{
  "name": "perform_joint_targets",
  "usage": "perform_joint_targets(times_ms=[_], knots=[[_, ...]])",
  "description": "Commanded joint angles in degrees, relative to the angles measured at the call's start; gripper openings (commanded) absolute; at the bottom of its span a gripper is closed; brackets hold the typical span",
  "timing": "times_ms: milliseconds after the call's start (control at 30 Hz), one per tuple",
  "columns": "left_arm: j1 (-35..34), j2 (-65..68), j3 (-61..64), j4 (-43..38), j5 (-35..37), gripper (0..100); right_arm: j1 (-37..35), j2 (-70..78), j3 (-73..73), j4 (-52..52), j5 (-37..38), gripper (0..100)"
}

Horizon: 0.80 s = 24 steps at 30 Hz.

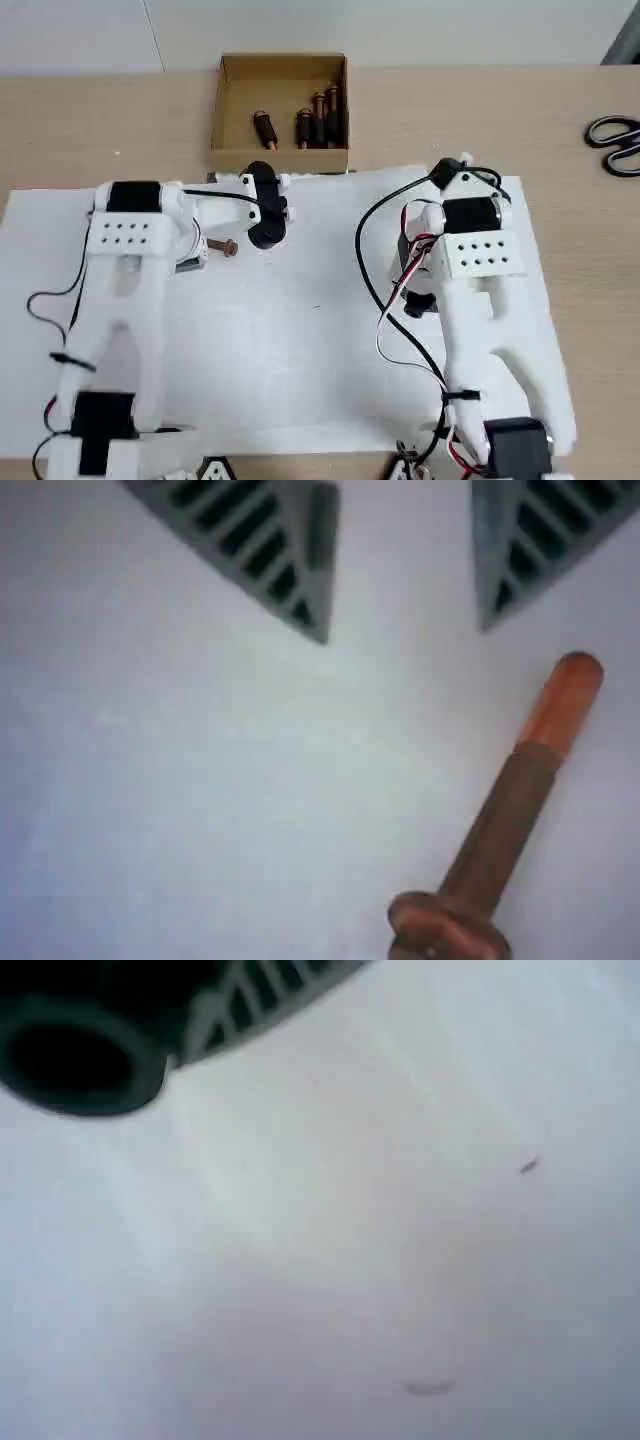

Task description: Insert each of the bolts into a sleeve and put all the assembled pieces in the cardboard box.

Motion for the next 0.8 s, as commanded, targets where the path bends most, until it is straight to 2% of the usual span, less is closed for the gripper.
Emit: perform_joint_targets(times_ms=[0, 167, 400, 767], knots=[[-0.70, 3.52, -5.85, -1.32, -4.92, 11, 0.57, -3.21, 0.44, -0.66, 0.70, 0.2], [-1.05, 10.81, -12.70, 2.29, -9.93, 12, 0.66, -3.56, 2.20, -2.33, 0.79, 0.3], [-0.88, 19.78, -22.29, 8.62, -14.68, 12, 0.40, -3.47, 8.62, -10.77, 0.79, 0.3], [1.67, 28.92, -28.97, 10.81, -15.82, 11, 0.57, -3.47, 10.37, -16.13, 3.96, 0.3]])
